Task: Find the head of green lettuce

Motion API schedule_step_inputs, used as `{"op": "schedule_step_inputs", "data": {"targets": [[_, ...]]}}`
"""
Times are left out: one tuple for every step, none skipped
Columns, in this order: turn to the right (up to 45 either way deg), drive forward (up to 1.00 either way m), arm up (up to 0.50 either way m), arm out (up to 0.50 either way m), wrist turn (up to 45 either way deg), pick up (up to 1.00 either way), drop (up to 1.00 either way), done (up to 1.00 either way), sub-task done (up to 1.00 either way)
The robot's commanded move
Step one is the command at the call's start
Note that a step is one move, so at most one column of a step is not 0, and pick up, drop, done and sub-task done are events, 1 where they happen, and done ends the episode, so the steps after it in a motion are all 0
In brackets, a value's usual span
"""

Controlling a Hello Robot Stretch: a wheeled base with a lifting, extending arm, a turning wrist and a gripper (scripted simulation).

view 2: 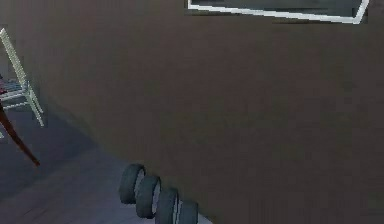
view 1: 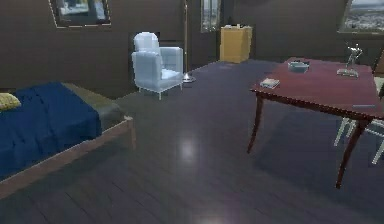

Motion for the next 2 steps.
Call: {"op": "schedule_step_inputs", "data": {"targets": [[0.0, 1.00, 0.00, 0.00, 0.0, 0.00, 0.00, 0.00, 0.00], [3.0, 0.00, 0.00, 0.00, 0.0, 0.00, 0.00, 0.00, 0.00]]}}
